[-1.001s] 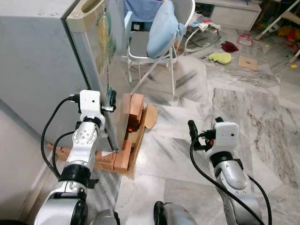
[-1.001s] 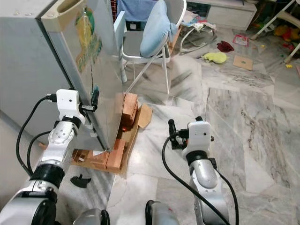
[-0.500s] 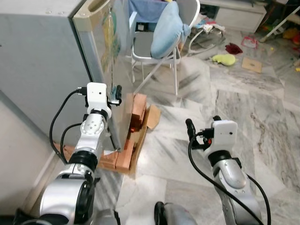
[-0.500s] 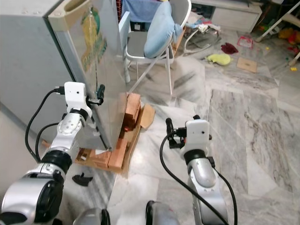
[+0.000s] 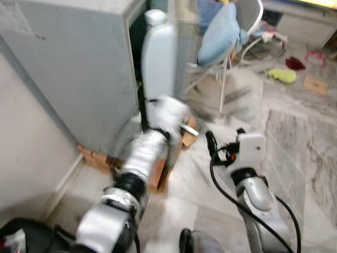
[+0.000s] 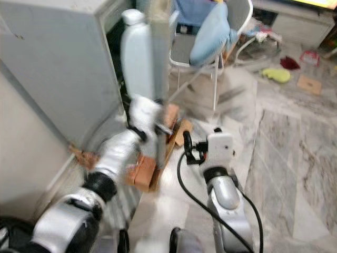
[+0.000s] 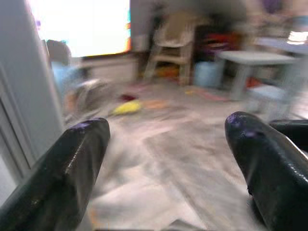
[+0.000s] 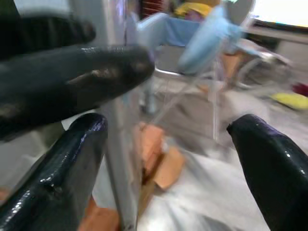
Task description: Restocking fridge
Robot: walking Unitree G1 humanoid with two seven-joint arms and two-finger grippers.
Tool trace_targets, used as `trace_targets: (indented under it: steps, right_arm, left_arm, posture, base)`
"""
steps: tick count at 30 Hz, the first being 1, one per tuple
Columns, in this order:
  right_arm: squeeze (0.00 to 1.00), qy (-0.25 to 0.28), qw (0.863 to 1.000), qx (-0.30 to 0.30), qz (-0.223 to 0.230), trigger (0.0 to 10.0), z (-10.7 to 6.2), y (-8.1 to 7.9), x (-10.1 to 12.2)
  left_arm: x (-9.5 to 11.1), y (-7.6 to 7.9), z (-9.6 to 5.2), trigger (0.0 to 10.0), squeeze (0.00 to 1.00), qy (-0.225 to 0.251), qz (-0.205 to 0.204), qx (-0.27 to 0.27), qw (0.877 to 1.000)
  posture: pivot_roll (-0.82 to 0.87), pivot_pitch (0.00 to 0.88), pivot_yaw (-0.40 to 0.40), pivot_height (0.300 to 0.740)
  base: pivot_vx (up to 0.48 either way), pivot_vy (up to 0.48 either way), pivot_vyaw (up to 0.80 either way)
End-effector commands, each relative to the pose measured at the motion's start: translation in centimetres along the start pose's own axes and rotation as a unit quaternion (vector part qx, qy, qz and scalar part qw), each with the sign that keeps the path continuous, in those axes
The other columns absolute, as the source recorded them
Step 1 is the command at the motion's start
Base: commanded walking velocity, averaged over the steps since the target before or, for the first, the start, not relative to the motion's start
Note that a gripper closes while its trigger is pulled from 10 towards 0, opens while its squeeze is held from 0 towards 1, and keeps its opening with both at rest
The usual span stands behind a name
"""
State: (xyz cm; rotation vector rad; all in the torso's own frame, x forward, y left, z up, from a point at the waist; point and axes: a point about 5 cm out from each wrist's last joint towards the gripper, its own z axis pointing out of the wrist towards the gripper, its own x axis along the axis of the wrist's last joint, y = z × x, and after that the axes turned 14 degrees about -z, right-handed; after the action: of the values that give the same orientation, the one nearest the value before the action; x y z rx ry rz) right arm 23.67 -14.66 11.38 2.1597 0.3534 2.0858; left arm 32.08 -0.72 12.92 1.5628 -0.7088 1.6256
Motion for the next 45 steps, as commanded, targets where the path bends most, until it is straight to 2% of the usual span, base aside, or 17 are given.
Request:
trace_targets:
  steps: [1, 5, 6, 8, 10, 11, 14, 18, 25, 30, 31, 32, 33, 34, 36, 41, 45]
  right_arm:
    - [0.00, 0.010, 1.000, -0.002, -0.001, 10.0, 0.2, 0.1, 0.4]
    - [0.00, 0.017, 1.000, -0.012, -0.001, 10.0, 0.2, 0.3, 0.6]
    - [0.00, 0.017, 1.000, -0.012, -0.001, 10.0, 0.2, 0.3, 0.6]
    - [0.00, 0.015, 1.000, -0.015, 0.001, 10.0, 0.4, 0.3, 0.6]
    - [0.00, 0.015, 1.000, -0.015, 0.001, 10.0, 0.4, 0.3, 0.6]
    - [0.00, 0.016, 1.000, -0.015, 0.001, 10.0, 0.6, 0.1, 0.6]
    - [0.00, 0.018, 1.000, -0.014, 0.002, 10.0, 0.7, -0.1, 0.6]
    - [0.00, 0.019, 1.000, -0.013, 0.001, 10.0, 0.8, -0.1, 0.7]
    - [0.00, 0.021, 1.000, -0.019, -0.003, 10.0, 0.9, 0.0, 0.7]
    - [0.00, 0.023, 0.999, -0.022, -0.004, 10.0, 0.9, 0.0, 0.7]
    - [0.00, 0.023, 0.999, -0.022, -0.004, 10.0, 0.9, 0.0, 0.7]
    - [0.00, 0.025, 0.999, -0.021, -0.004, 10.0, 0.9, 0.0, 0.7]
    - [0.00, 0.025, 0.999, -0.021, -0.004, 10.0, 0.9, 0.0, 0.7]
    - [0.00, 0.025, 0.999, -0.021, -0.005, 10.0, 1.0, -0.1, 0.6]
    - [0.00, 0.025, 0.999, -0.021, -0.005, 10.0, 1.0, -0.1, 0.6]
    - [0.00, 0.027, 0.999, -0.021, -0.003, 10.0, 1.2, -0.2, 0.6]
    - [0.00, 0.027, 0.999, -0.023, -0.004, 10.0, 1.3, -0.2, 0.6]
  left_arm:
    - [-1.1, 1.5, 0.4, 10.0, 0.00, -0.013, -0.008, -0.023, 1.000]
    - [-2.1, -1.2, -1.5, 10.0, 0.00, -0.027, -0.004, 0.051, 0.998]
    - [-2.1, -1.2, -1.5, 10.0, 0.00, -0.027, -0.004, 0.051, 0.998]
    - [-2.1, -2.4, -2.6, 10.0, 0.00, -0.033, 0.005, 0.072, 0.997]
    - [-2.2, -2.6, -2.9, 10.0, 0.00, -0.034, 0.007, 0.075, 0.997]
    - [-2.2, -3.3, -3.8, 10.0, 0.00, -0.037, 0.008, 0.090, 0.995]
    - [-2.3, -3.8, -4.5, 10.0, 0.00, -0.039, 0.008, 0.100, 0.994]
    - [-2.2, -4.0, -4.7, 10.0, 0.00, -0.034, 0.004, 0.109, 0.993]
    - [-2.0, -3.8, -4.1, 10.0, 0.00, -0.027, 0.006, 0.111, 0.993]
    - [-1.8, -4.3, -4.3, 10.0, 0.00, -0.025, 0.015, 0.137, 0.990]
    - [-1.8, -4.5, -4.5, 10.0, 0.00, -0.024, 0.015, 0.147, 0.989]
    - [-1.8, -5.2, -4.9, 10.0, 0.00, -0.024, 0.011, 0.180, 0.983]
    - [-1.8, -5.2, -4.9, 10.0, 0.00, -0.024, 0.011, 0.180, 0.983]
    - [-1.8, -6.1, -5.4, 10.0, 0.00, -0.022, 0.007, 0.217, 0.976]
    - [-1.7, -6.8, -5.9, 10.0, 0.00, -0.021, 0.007, 0.252, 0.967]
    - [-1.6, -8.3, -7.2, 10.0, 0.00, -0.015, 0.007, 0.315, 0.949]
    - [-1.6, -8.5, -7.3, 10.0, 0.00, -0.017, 0.013, 0.336, 0.942]
  posture:
    - [-0.15, 0.096, -0.023, 0.740]
    - [-0.15, 0.096, -0.024, 0.740]
    - [-0.15, 0.096, -0.024, 0.740]
    - [-0.14, 0.096, -0.024, 0.740]
    - [-0.14, 0.096, -0.024, 0.740]
    - [-0.12, 0.095, -0.023, 0.740]
    - [-0.12, 0.095, -0.022, 0.740]
    - [-0.12, 0.093, -0.022, 0.740]
    - [-0.13, 0.091, -0.017, 0.740]
    - [-0.13, 0.090, -0.017, 0.740]
    - [-0.13, 0.090, -0.017, 0.740]
    - [-0.13, 0.090, -0.018, 0.740]
    - [-0.13, 0.090, -0.018, 0.740]
    - [-0.13, 0.090, -0.018, 0.740]
    - [-0.13, 0.090, -0.018, 0.740]
    - [-0.12, 0.091, -0.017, 0.740]
    - [-0.12, 0.092, -0.014, 0.740]
  base:
    - [0.000, 0.000, 0.00]
    - [0.000, 0.000, 0.00]
    - [0.000, 0.000, 0.00]
    - [0.000, 0.000, -0.24]
    - [0.000, 0.000, -0.48]
    - [0.000, -0.240, -0.80]
    - [0.286, -0.330, -0.80]
    - [0.322, -0.351, -0.80]
    - [0.336, -0.339, -0.80]
    - [0.397, -0.265, -0.68]
    - [0.439, 0.000, 0.00]
    - [0.480, 0.000, 0.00]
    - [0.480, 0.000, 0.00]
    - [0.480, 0.000, 0.00]
    - [0.480, 0.000, 0.00]
    - [0.480, 0.000, 0.00]
    - [0.480, 0.000, 0.00]
